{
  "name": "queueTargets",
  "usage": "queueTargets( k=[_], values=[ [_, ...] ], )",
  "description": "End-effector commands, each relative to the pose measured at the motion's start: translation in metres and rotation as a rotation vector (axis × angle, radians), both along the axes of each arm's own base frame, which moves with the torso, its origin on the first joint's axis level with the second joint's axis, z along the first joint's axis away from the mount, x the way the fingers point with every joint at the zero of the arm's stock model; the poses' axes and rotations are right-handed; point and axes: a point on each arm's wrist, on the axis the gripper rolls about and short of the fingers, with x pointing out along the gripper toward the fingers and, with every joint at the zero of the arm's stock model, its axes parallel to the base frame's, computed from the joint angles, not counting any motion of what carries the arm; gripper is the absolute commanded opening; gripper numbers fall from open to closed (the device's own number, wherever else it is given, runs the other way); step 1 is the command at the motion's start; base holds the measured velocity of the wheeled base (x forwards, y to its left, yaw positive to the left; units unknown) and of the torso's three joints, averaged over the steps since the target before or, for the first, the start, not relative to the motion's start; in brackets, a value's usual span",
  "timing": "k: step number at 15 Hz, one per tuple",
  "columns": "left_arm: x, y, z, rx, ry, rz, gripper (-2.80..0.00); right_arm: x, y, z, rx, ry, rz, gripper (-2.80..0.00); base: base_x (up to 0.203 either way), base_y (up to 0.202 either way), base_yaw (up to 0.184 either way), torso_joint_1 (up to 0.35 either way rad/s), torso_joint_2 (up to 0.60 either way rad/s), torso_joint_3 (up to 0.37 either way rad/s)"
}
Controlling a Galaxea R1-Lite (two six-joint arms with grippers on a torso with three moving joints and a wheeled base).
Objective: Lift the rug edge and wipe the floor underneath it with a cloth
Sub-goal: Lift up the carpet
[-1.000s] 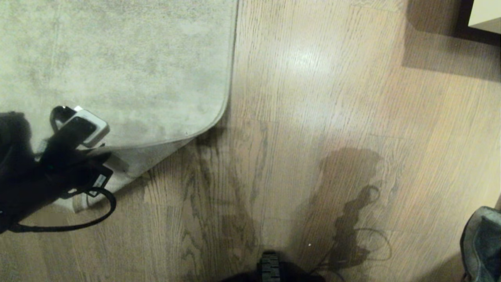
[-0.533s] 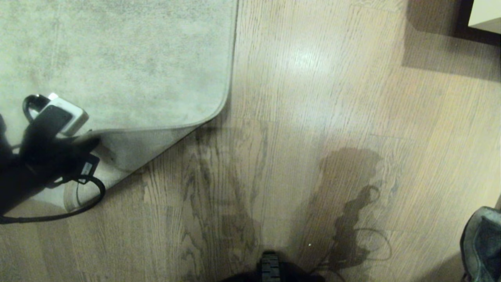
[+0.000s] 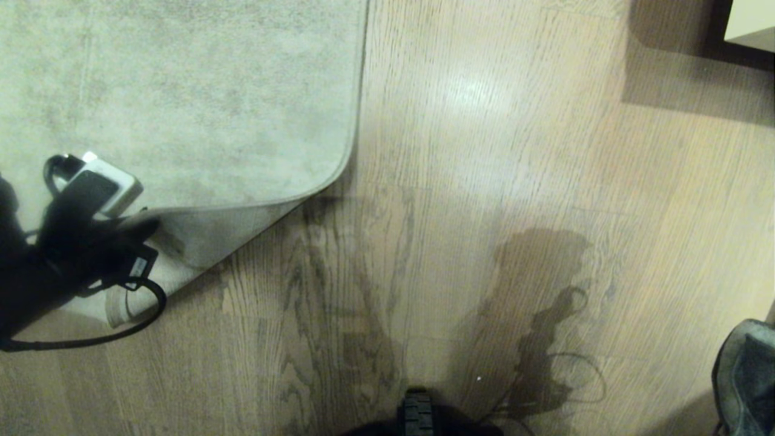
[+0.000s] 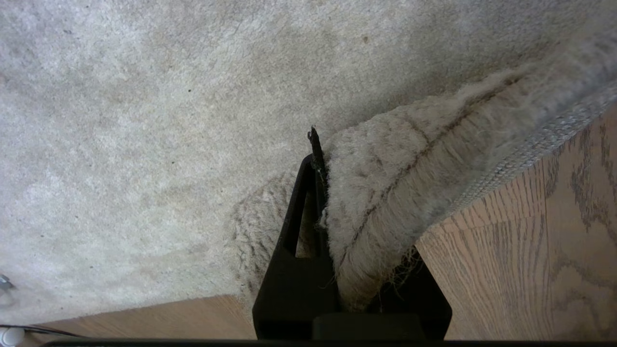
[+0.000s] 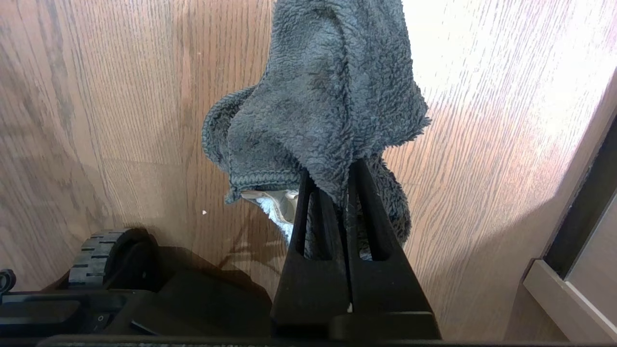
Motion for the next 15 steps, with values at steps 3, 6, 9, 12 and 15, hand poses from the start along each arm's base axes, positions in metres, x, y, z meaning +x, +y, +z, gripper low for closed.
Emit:
queueTargets(
  k=[3, 6, 9, 12, 15],
  values=[
    [0.0003, 0.0001, -0.0020, 0.003, 0.006, 0.001, -2.80, 0.0001, 0.0000, 0.0001, 0.000, 0.001, 0.000, -2.80, 0.000, 0.000, 0.000, 0.000, 0.00, 0.000],
    [0.0016, 0.0004, -0.0046, 0.003, 0.017, 0.001, -2.80, 0.0001, 0.0000, 0.0001, 0.000, 0.001, 0.000, -2.80, 0.000, 0.000, 0.000, 0.000, 0.00, 0.000],
    [0.0029, 0.0005, -0.0059, 0.003, 0.022, 0.001, -2.80, 0.0001, 0.0000, 0.0001, 0.000, 0.001, 0.000, -2.80, 0.000, 0.000, 0.000, 0.000, 0.00, 0.000],
    [0.0043, 0.0008, -0.0075, 0.004, 0.029, 0.003, -2.80, 0.0001, 0.0000, 0.0001, 0.000, 0.001, 0.000, -2.80, 0.000, 0.000, 0.000, 0.000, 0.00, 0.000],
    [0.0050, 0.0011, -0.0089, 0.003, 0.036, 0.004, -2.80, 0.0001, 0.0000, 0.0001, 0.000, 0.001, 0.000, -2.80, 0.000, 0.000, 0.000, 0.000, 0.00, 0.000]
  ],
)
